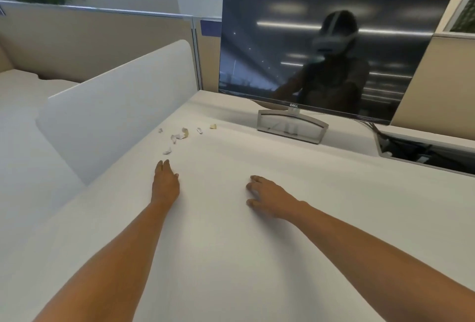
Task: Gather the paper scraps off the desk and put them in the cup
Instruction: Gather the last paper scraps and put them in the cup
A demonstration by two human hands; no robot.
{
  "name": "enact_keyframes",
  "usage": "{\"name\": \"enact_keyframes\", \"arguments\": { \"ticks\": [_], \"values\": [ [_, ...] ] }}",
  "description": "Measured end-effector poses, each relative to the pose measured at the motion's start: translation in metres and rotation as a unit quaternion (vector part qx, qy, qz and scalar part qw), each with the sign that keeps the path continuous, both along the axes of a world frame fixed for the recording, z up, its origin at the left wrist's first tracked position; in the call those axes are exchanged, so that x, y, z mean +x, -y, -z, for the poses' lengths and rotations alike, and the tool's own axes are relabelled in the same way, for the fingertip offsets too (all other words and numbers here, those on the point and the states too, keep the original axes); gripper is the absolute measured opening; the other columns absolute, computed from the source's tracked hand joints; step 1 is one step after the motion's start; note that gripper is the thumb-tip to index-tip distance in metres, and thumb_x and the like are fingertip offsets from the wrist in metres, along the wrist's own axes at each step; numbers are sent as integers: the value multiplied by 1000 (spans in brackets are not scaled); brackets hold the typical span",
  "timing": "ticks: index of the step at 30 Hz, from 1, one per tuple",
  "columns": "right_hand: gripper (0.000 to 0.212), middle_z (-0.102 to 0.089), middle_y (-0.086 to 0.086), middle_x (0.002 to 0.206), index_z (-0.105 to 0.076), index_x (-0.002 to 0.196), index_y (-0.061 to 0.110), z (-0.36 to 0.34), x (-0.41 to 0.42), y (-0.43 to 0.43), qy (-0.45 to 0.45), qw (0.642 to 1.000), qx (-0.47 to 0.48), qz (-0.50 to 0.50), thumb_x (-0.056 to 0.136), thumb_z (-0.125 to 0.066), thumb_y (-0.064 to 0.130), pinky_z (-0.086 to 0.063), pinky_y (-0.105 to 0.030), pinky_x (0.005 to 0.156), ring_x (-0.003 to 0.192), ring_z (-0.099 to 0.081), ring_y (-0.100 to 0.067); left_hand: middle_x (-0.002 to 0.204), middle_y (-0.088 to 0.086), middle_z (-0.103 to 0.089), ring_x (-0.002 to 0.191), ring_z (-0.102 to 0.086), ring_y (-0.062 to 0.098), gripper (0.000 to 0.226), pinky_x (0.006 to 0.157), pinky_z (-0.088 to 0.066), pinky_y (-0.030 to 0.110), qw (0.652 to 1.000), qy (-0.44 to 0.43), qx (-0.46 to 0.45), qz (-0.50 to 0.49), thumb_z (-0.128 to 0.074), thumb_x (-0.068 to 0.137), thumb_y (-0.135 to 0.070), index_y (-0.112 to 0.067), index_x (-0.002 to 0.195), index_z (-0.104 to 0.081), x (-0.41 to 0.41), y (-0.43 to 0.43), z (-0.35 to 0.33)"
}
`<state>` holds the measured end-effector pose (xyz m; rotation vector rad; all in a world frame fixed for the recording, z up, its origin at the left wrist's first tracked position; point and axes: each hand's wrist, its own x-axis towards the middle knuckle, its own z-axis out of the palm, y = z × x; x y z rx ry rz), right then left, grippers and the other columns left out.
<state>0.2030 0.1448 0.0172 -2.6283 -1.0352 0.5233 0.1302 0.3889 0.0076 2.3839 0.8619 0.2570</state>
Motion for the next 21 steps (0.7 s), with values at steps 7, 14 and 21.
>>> {"name": "enact_keyframes", "arguments": {
  "ticks": [7, 14, 21],
  "values": [
    [51, -10, -2, 158, -35, 140, 14, 2, 41, -57, -19, 999, 25, 29, 93, -50, 29, -21, -30, 113, 143, -20, -20, 156, 16, -10, 145, -15, 30, 55, 116, -17, 36, 999, 42, 34, 5, -26, 91, 12, 0, 145, -21, 43, -38, 13],
    [59, -5, -7, 158, -26, 144, 13, -3, 80, -111, -26, 997, 50, 56, 93, -52, 27, -19, -31, 115, 145, -16, -22, 157, 11, -9, 146, -2, 28, 62, 114, -23, 45, 990, 20, 119, 68, -27, 90, 14, -8, 147, -19, 77, -69, 19],
    [69, -2, -11, 158, -14, 148, 12, -7, 117, -152, -24, 995, 48, 82, 92, -52, 28, -17, -33, 116, 146, -10, -24, 158, 5, -8, 147, -1, 24, 70, 119, -12, 40, 979, 13, 155, 131, -25, 83, 16, -11, 147, -19, 97, -88, 26]
  ]
}}
